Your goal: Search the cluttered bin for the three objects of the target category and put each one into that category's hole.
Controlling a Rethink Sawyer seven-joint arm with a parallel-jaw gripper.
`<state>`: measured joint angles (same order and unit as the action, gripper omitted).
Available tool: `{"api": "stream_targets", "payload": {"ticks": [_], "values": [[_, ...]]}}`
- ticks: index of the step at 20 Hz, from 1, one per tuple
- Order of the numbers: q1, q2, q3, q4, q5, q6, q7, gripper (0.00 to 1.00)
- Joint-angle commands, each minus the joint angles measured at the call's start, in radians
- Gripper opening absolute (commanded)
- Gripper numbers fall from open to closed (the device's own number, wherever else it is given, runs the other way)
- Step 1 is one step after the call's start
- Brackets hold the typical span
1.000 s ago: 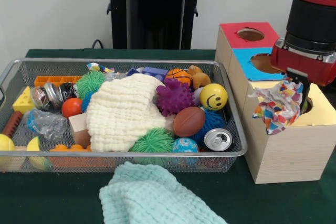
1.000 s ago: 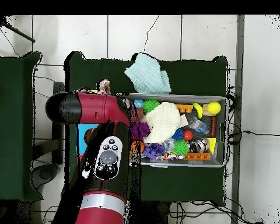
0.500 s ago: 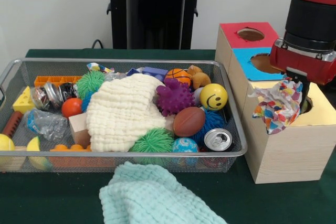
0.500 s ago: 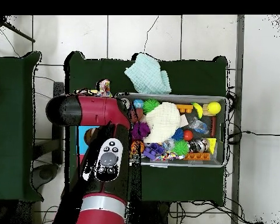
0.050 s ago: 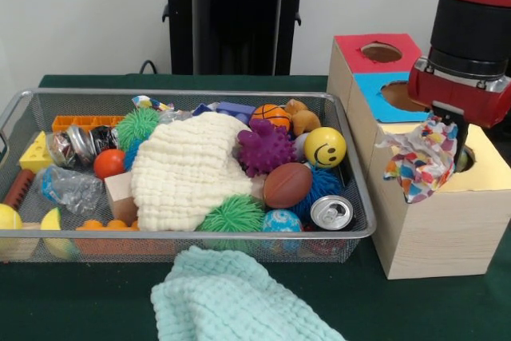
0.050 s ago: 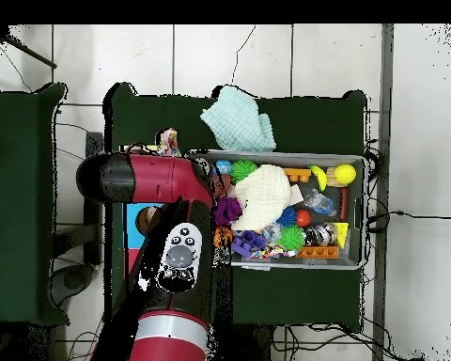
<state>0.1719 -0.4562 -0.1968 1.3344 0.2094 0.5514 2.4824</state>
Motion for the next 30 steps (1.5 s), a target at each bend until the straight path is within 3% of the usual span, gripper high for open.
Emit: {"api": "stream_targets", "payload": {"ticks": [1,7,14,19,24,30], "values": [[-0.055,0.045,0.092,0.205,-0.02,0.028,0.042,0.0],[-0.028,0.017,0.075,0.229,-0.027,0.025,0.072,0.0],[-0.047,0.032,0.083,0.17,-0.091,-0.021,-0.025,0.0],[-0.045,0.006,0.055,0.145,-0.109,0.051,-0.053,0.0],[-0.065,-0.039,0.057,0.172,-0.128,0.074,-0.075,0.0],[-0.107,-0.108,0.124,0.3,-0.095,0.063,-0.051,0.0]]}}
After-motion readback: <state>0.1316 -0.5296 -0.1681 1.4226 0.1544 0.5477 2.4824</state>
